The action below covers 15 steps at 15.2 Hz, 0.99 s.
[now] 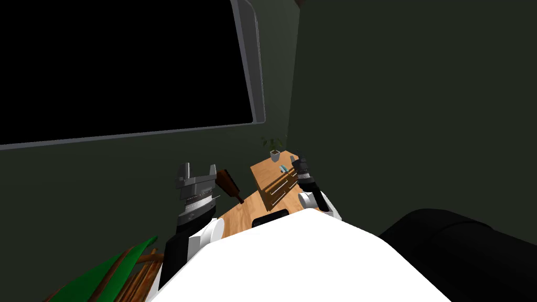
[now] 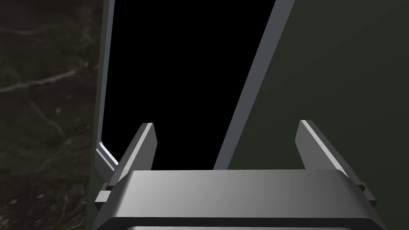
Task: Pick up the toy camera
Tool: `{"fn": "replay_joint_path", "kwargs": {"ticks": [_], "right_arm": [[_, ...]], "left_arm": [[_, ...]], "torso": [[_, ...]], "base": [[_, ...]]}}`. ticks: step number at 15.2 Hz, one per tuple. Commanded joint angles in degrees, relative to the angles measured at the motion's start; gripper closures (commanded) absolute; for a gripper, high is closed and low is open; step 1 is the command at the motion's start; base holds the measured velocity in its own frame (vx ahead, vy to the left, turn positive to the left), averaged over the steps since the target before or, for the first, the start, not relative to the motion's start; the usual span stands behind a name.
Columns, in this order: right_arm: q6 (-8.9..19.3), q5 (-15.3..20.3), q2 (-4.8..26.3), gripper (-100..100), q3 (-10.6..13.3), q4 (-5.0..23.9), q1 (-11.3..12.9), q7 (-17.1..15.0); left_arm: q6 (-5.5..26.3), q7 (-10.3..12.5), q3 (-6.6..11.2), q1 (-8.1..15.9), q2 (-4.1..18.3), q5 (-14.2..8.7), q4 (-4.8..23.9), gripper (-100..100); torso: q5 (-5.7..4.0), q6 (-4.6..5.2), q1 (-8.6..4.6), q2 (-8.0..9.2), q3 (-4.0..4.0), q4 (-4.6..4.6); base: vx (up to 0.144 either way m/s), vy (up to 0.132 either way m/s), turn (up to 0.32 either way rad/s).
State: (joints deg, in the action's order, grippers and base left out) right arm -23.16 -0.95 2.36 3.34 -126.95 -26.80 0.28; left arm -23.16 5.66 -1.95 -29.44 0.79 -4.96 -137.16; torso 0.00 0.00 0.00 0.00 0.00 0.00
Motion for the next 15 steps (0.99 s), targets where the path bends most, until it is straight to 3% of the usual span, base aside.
{"fn": "replay_joint_path", "kwargs": {"ticks": [1,9,15], "right_arm": [[0.5,0.7,2.0,-100,-0.1,1.1,0.3,0.7],[3.4,5.2,8.3,-100,-0.8,8.0,1.9,5.3],[7.4,11.1,14.4,-100,-1.6,16.8,4.1,11.3]], "left_arm": [[0.0,0.0,0.0,0.0,0.0,0.0,0.0,0],[0.0,0.0,-0.01,0.0,0.0,0.0,0.0,0],[0.0,0.0,-0.01,0.0,0.0,0.0,0.0,0]], "torso": [[0.0,0.0,0.0,0.0,0.0,0.0],[0.08,-0.01,0.4,0.1,0.05,0.02],[0.11,-0.01,0.5,0.08,0.04,0.01]], "base": [[-0.007,0.021,0.017],[-0.021,0.089,0.027],[-0.022,0.115,0.038]]}}
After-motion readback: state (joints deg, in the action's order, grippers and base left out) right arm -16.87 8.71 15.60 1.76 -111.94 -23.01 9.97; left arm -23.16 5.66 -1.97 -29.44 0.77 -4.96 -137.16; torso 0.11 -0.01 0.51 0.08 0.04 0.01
